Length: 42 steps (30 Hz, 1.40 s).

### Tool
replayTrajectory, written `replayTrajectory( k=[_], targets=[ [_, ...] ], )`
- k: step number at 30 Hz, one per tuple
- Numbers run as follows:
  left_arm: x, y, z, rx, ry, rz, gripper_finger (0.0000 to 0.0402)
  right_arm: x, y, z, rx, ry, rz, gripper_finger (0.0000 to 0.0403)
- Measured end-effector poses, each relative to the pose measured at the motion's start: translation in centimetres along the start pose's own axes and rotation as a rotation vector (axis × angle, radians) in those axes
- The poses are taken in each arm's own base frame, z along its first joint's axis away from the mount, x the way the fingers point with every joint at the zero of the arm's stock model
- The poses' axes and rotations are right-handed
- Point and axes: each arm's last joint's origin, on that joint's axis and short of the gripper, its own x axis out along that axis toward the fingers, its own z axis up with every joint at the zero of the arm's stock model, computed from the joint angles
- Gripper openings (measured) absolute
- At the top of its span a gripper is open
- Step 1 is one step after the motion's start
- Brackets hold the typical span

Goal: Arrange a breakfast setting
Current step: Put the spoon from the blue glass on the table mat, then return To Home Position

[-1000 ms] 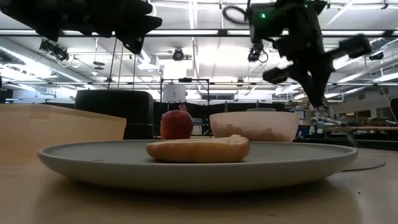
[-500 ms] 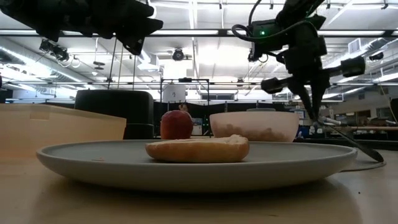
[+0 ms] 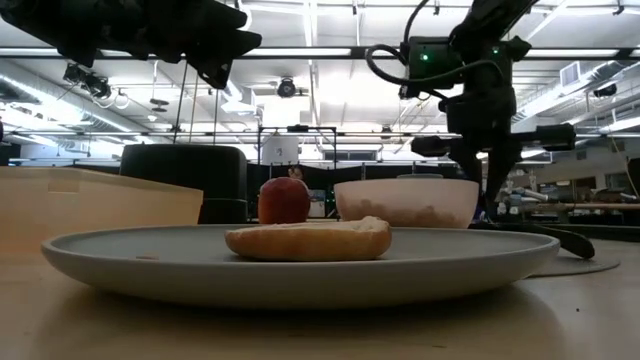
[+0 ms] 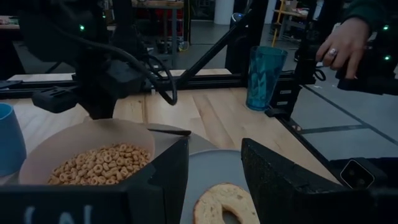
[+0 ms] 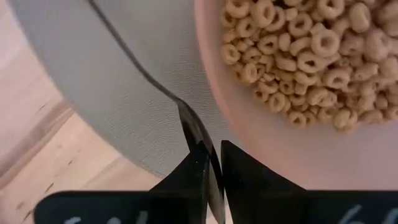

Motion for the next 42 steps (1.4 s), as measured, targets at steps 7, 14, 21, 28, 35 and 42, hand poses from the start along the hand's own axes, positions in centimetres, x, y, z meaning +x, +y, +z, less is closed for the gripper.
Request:
replayTrajectory(
  k=[7, 14, 21, 28, 35, 42],
  targets=[
    [0.0, 0.0, 0.0, -0.001, -0.002, 0.0, 0.0155, 0.0, 0.6, 1.1, 0.076, 0.02, -0.024, 0.0086],
    [0.0, 0.0, 0.0, -0.026, 0.0, 0.0, 0.0155, -1.2, 1.9, 2.6, 0.345, 0.095, -0.016, 0.0139],
    [-1.1, -0.1, 0.6, -0.052, 0.01, 0.001, 0.0155, -2.4, 4.2, 4.4, 1.216, 0.099, -0.052, 0.0135],
    [-3.3, -0.2, 1.3, -0.095, 0.07, 0.006, 0.0155, -3.4, 7.1, 7.8, 1.567, -0.128, -0.14, 0.0112],
    [-3.9, -0.5, 1.2, -0.122, 0.099, -0.001, 0.0153, -5.6, 9.8, 12.5, 1.223, -0.544, -0.23, 0.0099],
    [-2.3, 0.0, 2.2, -0.068, -0.086, 0.011, 0.0099, -5.7, 9.9, 15.7, 0.76, -0.935, -0.302, 0.0065]
  ],
)
